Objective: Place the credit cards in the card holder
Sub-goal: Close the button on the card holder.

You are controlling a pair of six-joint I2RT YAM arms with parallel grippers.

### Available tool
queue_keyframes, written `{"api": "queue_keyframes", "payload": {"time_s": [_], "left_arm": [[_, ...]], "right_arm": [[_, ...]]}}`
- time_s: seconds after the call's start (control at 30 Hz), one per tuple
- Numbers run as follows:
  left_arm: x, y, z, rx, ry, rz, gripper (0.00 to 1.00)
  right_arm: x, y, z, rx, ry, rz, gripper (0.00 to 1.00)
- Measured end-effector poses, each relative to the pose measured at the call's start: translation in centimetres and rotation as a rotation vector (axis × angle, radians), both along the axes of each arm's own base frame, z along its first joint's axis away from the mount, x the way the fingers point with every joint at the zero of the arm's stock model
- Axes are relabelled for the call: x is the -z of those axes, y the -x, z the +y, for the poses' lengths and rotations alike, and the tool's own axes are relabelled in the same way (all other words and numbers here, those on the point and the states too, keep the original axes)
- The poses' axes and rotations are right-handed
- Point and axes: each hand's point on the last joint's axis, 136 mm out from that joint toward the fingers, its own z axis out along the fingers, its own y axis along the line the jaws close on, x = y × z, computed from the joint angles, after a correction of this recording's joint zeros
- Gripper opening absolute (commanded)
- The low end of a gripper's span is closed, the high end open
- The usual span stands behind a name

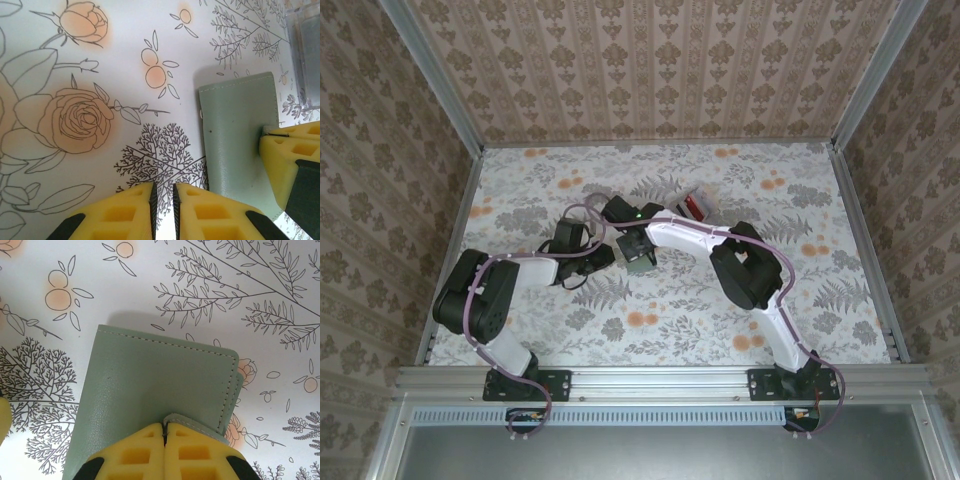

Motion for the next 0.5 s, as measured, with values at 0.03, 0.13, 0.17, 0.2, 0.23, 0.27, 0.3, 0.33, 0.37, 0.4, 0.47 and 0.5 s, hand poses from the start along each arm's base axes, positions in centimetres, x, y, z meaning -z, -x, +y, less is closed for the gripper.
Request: {"api": "queue_keyframes", "payload": {"time_s": [0.03, 0.13, 0.17, 0.2, 0.23, 0.27, 0.3, 0.33, 0.37, 0.4, 0.47, 0.5], "left_arm": [[-0.1, 0.0, -0.2, 0.006, -0.002, 0.002, 0.20], [-0.6, -0.2, -1.1, 0.032, -0.005, -0.005, 0.21], [-0.8, -0.4, -1.5, 0.040, -0.003, -0.011, 0.21], [-1.0, -0.6, -2.0, 0.052, -0.001, -0.019, 0.21], [-1.2, -0.7, -2.5, 0.062, 0.002, -0.024, 0.22], [-1.3, -0.8, -2.9, 0.069, 0.003, -0.026, 0.21], [-1.3, -0.7, -3.2, 0.078, 0.005, -0.026, 0.22], [-1.2, -0.6, -3.5, 0.085, 0.006, -0.023, 0.22], [-1.1, -0.5, -3.6, 0.089, 0.005, -0.019, 0.21], [-0.9, -0.5, -3.6, 0.090, 0.004, -0.016, 0.21], [-0.6, -0.4, -3.5, 0.090, 0.001, -0.009, 0.21], [-0.5, -0.4, -3.6, 0.091, 0.000, -0.006, 0.21]], "right_arm": [[-0.2, 0.0, 0.0, 0.003, -0.021, -0.003, 0.00], [-0.7, 0.0, -0.1, 0.020, -0.109, 0.004, 0.00], [-0.9, -0.1, -0.1, 0.024, -0.132, 0.009, 0.00], [-1.0, -0.1, -0.1, 0.027, -0.157, 0.017, 0.00], [-1.2, 0.0, -0.1, 0.029, -0.184, 0.028, 0.00], [-1.3, 0.1, -0.1, 0.031, -0.202, 0.038, 0.00], [-1.3, 0.2, -0.2, 0.035, -0.224, 0.053, 0.00], [-1.4, 0.3, -0.3, 0.039, -0.244, 0.065, 0.00], [-1.4, 0.4, -0.4, 0.042, -0.260, 0.076, 0.00], [-1.4, 0.7, -0.5, 0.045, -0.279, 0.092, 0.00], [-1.4, 1.3, -0.7, 0.046, -0.305, 0.125, 0.00], [-1.5, 1.5, -0.8, 0.047, -0.314, 0.136, 0.00]]}}
